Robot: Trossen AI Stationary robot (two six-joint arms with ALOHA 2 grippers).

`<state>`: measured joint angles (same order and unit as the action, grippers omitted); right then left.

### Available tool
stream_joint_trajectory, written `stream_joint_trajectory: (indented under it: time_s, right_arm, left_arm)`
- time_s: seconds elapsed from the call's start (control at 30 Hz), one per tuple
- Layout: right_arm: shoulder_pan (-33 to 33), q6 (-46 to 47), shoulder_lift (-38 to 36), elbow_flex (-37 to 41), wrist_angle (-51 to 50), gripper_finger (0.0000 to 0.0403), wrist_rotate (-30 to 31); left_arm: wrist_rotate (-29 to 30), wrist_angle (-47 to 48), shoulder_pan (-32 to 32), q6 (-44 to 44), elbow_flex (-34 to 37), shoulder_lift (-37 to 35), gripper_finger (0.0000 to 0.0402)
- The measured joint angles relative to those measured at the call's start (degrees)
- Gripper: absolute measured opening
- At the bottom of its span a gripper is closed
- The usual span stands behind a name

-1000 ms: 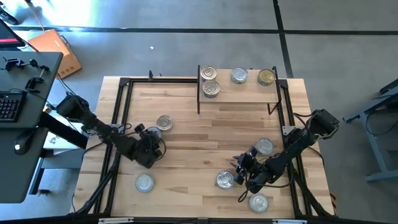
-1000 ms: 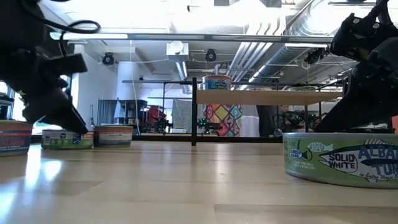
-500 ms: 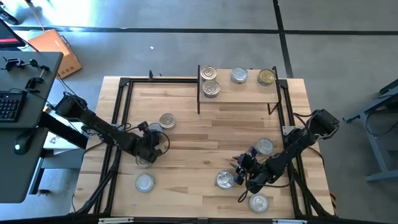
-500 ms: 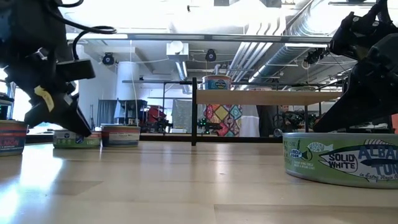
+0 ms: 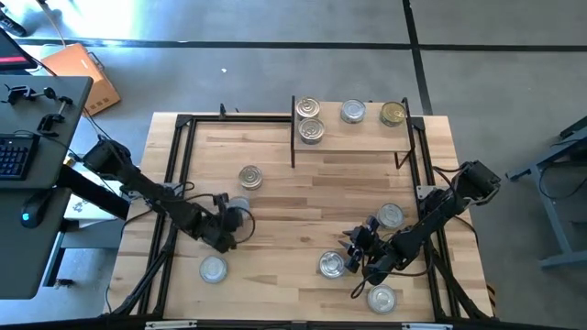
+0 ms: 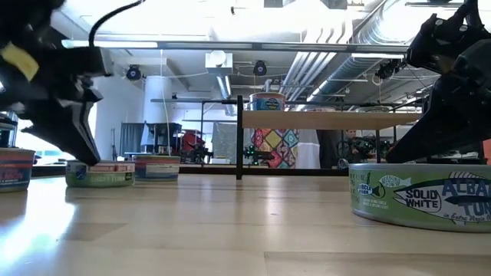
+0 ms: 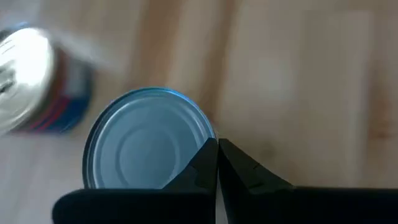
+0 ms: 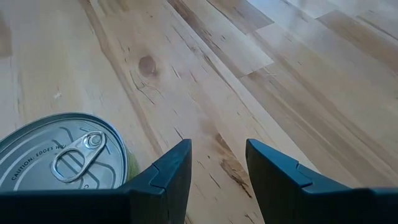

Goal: Stack canned seafood by type on shelf
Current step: Put the green white tuna can on the shelf

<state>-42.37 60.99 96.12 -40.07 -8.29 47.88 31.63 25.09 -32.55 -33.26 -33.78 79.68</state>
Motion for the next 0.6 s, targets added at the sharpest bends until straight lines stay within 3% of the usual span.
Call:
stream_joint_trajectory:
  time_s: [0.23,0.43,0.6]
  right_arm:
    - [0.0,-0.57,0.0,0.0,0.07,0.0145,0.0]
    - [0.0,-0.63,0.0,0.0,0.23,0.0145,0.0]
    - [0.02,-0.63,0.0,0.0,0.23,0.0145,0.0]
  left_arm:
    - [0.24,-14.22,-2.62,11.1,-1.03,1.25,0.0001]
    - [0.84,-27.53,-3.15,22.27,-1.22,6.94,0.0001]
    - [1.54,-30.93,-2.86,30.37,-6.04,12.99,0.0001]
